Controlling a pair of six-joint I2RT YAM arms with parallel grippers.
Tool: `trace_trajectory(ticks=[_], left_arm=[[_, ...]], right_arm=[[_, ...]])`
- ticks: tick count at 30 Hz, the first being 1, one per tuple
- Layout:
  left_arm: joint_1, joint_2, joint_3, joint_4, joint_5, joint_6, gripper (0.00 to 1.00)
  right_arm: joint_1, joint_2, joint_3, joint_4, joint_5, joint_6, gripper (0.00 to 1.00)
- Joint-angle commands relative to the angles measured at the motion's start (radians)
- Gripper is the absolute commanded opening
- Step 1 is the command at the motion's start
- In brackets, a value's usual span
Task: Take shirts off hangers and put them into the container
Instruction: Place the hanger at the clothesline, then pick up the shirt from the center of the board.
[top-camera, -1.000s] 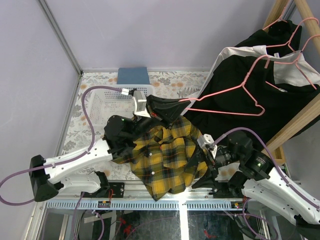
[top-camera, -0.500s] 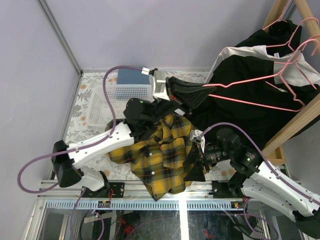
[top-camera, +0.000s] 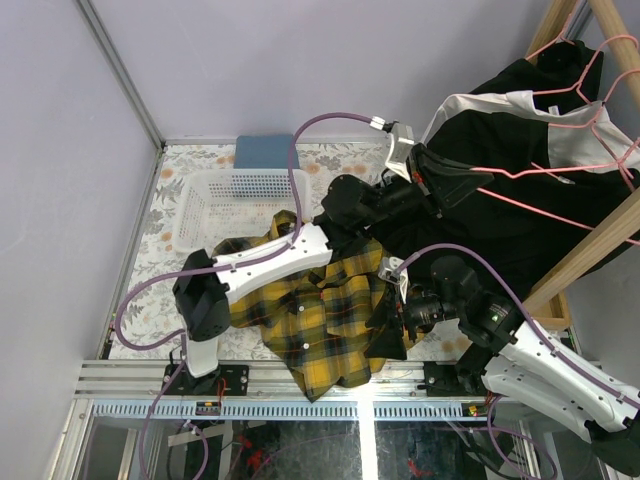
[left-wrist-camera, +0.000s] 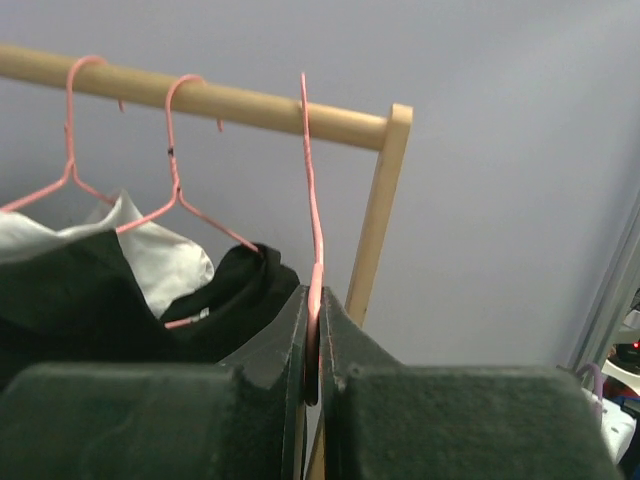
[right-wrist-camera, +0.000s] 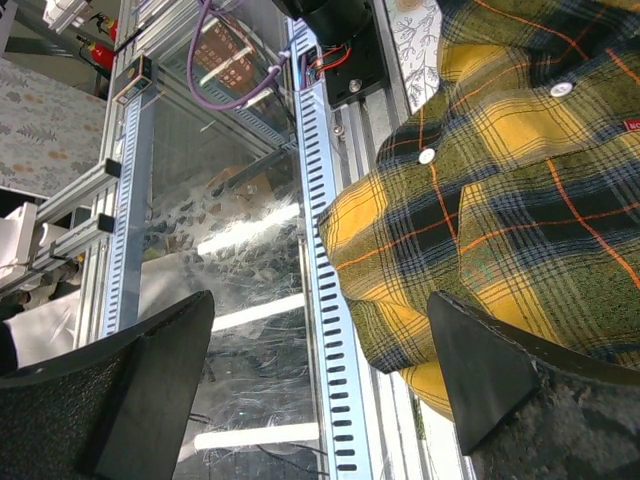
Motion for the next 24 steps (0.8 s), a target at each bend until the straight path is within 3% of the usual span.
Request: trace_trajectory(ticks=[1,2,3,8,12,15,19,24], left_arm=[[0.003,-0.016,-0.017,0.036,-0.011,-0.047,0.0],[0.003,-0.03,-0.036,0.038,-0.019,-0.043,0.01],[0.003,-0.042,-0.054,0.035,-0.028,-0.043,0.09],[0.003,-0.135,-0.164,0.043,-0.079,-0.032,0.77],[0.003,-0.246,-0.232,-0.01,-0.108,0.02,0.99],[0.003,-0.332,-0.269,-0.1,-0.136,0.066,1.0],[0.004,-0.474,-0.329,-0.368,-0.252,0.131,1.0],[0.004,-0.743,-0.598,-0.583,-0.557,0.11,1.0]], right_arm=[[0.003,-0.007,0.008,0.006,0.026,0.005,0.95],[0.003,-0.007,0.008,0.008,0.029,0.005,0.95],[0.003,-0.008,0.009,0.007,0.03,0.004,0.95],[0.002,-0.004,0.015,0.002,0.052,-0.004,0.95],[0.003,-0.001,0.025,-0.01,0.101,-0.015,0.95],[0.003,0.006,0.03,-0.009,0.148,-0.013,0.95],[0.003,0.049,0.068,-0.016,0.256,-0.004,0.93],[0.005,0.155,0.127,-0.004,0.348,-0.017,0.88]])
